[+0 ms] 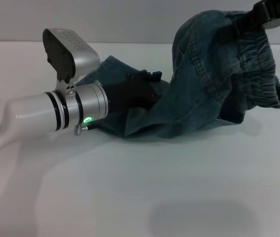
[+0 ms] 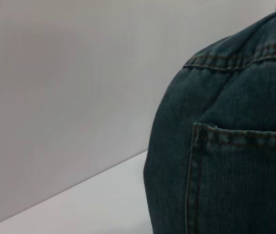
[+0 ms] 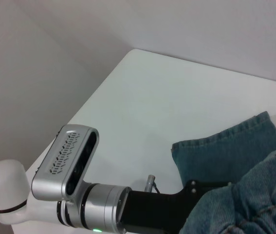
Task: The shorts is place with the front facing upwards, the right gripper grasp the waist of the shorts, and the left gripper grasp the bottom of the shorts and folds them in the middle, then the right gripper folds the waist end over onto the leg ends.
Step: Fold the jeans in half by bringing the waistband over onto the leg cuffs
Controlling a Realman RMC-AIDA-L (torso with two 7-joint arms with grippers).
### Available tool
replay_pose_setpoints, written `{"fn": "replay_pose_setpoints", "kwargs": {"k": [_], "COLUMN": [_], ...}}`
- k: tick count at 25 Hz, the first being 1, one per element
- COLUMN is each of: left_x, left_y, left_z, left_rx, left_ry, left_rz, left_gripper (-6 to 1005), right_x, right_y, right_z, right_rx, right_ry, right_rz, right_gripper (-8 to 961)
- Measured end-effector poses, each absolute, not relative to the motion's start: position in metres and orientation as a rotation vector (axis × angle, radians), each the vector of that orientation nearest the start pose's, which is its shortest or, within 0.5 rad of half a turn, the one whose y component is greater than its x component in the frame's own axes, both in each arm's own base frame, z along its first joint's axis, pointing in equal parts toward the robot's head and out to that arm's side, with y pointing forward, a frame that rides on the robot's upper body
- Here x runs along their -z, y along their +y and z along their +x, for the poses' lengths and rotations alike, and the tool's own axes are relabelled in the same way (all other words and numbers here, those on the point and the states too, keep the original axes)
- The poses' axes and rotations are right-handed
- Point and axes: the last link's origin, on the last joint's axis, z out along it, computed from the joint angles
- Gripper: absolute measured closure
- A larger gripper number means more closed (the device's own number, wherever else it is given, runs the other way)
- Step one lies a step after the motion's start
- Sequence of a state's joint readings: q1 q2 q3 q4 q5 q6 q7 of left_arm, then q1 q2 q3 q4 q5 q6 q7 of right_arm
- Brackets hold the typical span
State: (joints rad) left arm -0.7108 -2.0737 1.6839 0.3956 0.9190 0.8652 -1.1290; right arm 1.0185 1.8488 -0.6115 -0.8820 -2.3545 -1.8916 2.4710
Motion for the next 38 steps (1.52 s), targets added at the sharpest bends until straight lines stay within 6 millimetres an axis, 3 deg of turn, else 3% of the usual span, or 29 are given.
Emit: {"fn": "replay_pose_setpoints", "kwargs": {"k": [28,33,38], "left_x": [0.119,0.117,0.097], "left_y": [0.360,0.363,0.386], "left_z": [-0.166,-0.168,-0.183], "left_rx": [0.712,0.722,0.692], "left_ry": [-0.589,-0.612,-0.659], "left_rz": [-2.719,-2.690,-2.548], "left_gripper": [229,229,229], "right_x": [-0.123,-0.121,-0.120], "right_y": [0.420,0.419,0.419], "right_z": [0.112,0.113,0.113], "right_rx": [-0.220,-0.216,-0.214], "right_ry": [1.330,1.342,1.346], "right_rz": [-2.792,-2.796,-2.796], "right_gripper": [877,878,874]}}
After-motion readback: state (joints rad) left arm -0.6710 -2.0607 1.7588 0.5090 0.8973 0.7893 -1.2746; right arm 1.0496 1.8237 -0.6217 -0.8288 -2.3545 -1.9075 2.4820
